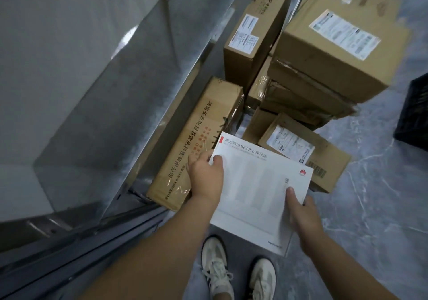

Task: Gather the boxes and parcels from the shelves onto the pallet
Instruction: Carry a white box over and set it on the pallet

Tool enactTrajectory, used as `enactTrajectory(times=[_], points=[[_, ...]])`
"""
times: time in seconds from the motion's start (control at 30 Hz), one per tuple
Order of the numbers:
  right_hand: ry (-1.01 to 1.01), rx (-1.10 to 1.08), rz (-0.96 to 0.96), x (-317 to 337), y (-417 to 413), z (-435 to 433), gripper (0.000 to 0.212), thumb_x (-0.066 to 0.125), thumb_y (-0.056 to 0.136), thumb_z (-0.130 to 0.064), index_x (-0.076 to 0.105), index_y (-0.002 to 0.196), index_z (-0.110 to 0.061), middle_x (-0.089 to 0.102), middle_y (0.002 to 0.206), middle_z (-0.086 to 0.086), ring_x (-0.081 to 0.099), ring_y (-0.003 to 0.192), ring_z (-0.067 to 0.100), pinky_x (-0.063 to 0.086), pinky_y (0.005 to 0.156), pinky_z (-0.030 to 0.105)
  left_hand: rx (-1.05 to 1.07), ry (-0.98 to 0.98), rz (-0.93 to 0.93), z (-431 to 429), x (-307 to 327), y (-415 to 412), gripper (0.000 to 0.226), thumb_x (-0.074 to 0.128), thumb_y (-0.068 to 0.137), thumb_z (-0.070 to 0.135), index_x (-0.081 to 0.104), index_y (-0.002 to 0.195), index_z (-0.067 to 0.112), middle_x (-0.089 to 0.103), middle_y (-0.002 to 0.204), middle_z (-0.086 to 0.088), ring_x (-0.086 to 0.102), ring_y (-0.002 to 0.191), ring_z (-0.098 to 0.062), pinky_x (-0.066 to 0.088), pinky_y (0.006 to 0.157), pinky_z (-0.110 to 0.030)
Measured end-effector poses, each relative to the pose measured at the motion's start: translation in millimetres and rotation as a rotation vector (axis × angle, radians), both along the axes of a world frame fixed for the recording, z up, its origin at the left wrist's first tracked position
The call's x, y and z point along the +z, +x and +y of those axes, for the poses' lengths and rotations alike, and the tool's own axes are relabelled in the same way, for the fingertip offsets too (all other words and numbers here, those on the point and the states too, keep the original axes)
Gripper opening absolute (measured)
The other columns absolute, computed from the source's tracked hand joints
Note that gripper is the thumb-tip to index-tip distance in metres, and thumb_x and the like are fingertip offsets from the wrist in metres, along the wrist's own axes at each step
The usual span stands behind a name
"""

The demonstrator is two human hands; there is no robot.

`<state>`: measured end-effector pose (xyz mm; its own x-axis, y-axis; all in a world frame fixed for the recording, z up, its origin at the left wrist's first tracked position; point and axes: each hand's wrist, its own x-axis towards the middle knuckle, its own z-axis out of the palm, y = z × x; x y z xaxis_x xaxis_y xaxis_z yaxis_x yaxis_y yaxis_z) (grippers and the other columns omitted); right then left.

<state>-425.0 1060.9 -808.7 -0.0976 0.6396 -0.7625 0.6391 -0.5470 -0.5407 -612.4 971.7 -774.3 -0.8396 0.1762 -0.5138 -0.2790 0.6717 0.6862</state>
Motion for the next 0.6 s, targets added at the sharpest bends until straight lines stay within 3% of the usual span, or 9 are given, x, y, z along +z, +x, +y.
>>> enactTrajectory(times=[0.1, 0.2, 0.3, 0.4, 0.53, 0.6], points=[[0.077, 0.069, 0.021, 54, -10, 19, 0.039, 0.053, 0.094, -0.044, 0.056, 0.125, -0.02, 0.062, 0.124, 0.0, 0.06, 0.104, 0.023, 0.048, 0.092, 0.043, 0.011, 0.093, -0.101, -5, 58, -6, 0.026, 0.053, 0.09, 0.018, 0.071, 0.106, 0.028, 0.053, 0.117, 0.004, 0.055, 0.107, -0.016, 0.047, 0.085, -0.024], [0.177, 0.172, -0.013, 122, -17, 47, 0.047, 0.053, 0.092, -0.051, 0.053, 0.128, -0.02, 0.06, 0.128, 0.003, 0.058, 0.111, 0.03, 0.046, 0.092, 0.044, -0.023, 0.143, -0.205, -16, 130, 3, 0.035, 0.048, 0.091, 0.024, 0.066, 0.106, 0.05, 0.065, 0.087, 0.031, 0.063, 0.086, -0.004, 0.044, 0.057, -0.013], [0.244, 0.291, -0.04, 191, -12, 75, 0.038, 0.056, 0.089, -0.054, 0.055, 0.109, -0.022, 0.062, 0.123, 0.01, 0.059, 0.109, 0.034, 0.047, 0.094, 0.048, 0.026, 0.245, -0.272, -29, 201, 27, 0.039, 0.05, 0.093, 0.026, 0.062, 0.114, 0.057, 0.066, 0.091, 0.035, 0.067, 0.088, -0.004, 0.053, 0.062, -0.02], [0.296, 0.42, -0.042, 259, 3, 89, 0.045, 0.056, 0.086, -0.06, 0.057, 0.109, -0.021, 0.064, 0.118, 0.008, 0.06, 0.106, 0.032, 0.048, 0.09, 0.044, 0.077, 0.36, -0.257, -40, 266, 65, 0.044, 0.052, 0.092, 0.022, 0.06, 0.114, 0.059, 0.069, 0.107, 0.025, 0.069, 0.096, -0.009, 0.058, 0.082, -0.033], [0.378, 0.578, -0.004, 347, 28, 87, 0.047, 0.054, 0.082, -0.068, 0.057, 0.105, -0.027, 0.063, 0.097, -0.006, 0.059, 0.085, 0.019, 0.044, 0.074, 0.034, 0.199, 0.473, -0.165, -65, 343, 123, 0.053, 0.048, 0.088, 0.016, 0.058, 0.117, 0.059, 0.067, 0.114, 0.025, 0.067, 0.102, -0.007, 0.055, 0.088, -0.032], [0.399, 0.655, 0.015, 379, 36, 75, 0.048, 0.053, 0.081, -0.069, 0.059, 0.103, -0.027, 0.066, 0.096, -0.007, 0.062, 0.083, 0.02, 0.047, 0.074, 0.035, 0.262, 0.484, -0.131, -85, 373, 148, 0.057, 0.047, 0.083, 0.017, 0.057, 0.119, 0.059, 0.066, 0.117, 0.024, 0.065, 0.104, -0.008, 0.052, 0.089, -0.031]])
